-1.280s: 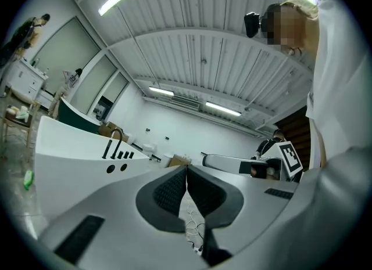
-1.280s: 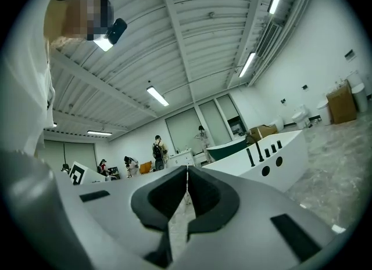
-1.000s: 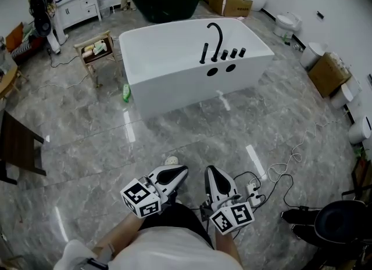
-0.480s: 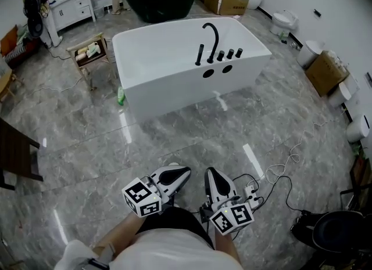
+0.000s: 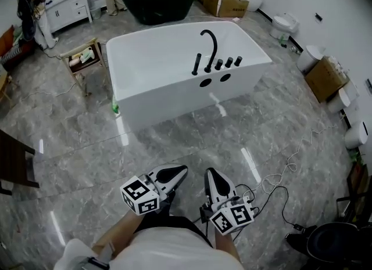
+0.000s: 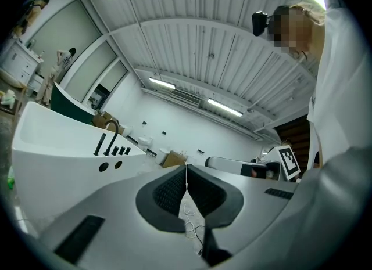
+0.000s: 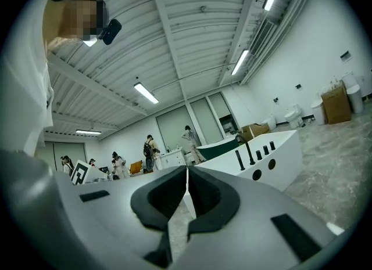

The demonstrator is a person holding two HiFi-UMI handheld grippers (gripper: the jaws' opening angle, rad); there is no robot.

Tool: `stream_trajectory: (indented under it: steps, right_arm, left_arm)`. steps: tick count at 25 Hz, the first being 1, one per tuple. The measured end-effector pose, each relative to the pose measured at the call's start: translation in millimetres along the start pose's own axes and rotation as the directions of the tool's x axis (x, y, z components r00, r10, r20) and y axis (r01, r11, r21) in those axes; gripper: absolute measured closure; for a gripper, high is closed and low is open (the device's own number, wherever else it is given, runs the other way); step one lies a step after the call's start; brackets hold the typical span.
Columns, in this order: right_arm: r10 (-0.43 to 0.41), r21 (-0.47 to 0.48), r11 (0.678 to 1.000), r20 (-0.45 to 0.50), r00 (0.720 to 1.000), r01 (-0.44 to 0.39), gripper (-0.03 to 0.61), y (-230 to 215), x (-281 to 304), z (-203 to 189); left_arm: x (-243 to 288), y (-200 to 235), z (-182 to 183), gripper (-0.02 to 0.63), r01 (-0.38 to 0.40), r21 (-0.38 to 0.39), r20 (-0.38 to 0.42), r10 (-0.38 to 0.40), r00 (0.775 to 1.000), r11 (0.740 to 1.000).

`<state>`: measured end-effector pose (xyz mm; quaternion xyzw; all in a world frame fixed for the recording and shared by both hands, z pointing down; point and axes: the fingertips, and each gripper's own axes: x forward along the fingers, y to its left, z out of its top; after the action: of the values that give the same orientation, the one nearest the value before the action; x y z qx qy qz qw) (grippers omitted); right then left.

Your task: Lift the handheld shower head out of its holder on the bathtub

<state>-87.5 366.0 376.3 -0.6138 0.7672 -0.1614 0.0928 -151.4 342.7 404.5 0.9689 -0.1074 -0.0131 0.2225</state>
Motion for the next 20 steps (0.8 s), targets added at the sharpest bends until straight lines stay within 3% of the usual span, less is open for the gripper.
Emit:
stream_trajectory:
  steps: [7,15,20]
  right_arm:
    - [-0.043,0.014,0.999,-0.006,0.999,0.043,0.558,-36.9,43.2,17.7]
    - [-0.017,0.001,1.000,-0.027,0.999,0.017,0.558,-57.5,88.6,33.7]
    - [0.011,0.048,0.999,-0.049,0.999,-0.009,0.558,-66.4,117.3,31.8]
  left_arm:
    - [43.3,30.0,26.5,0.601,0.050,0.006,-0.023,-0.050,0.998,0.999]
    - [73.3,68.9,42.1,0.601,0.070,-0.003,-0.054,-0.070,0.996,0.998]
    - [81.5,93.5,52.0,0.601,0.055,-0.005,-0.053,-0.055,0.997,0.998]
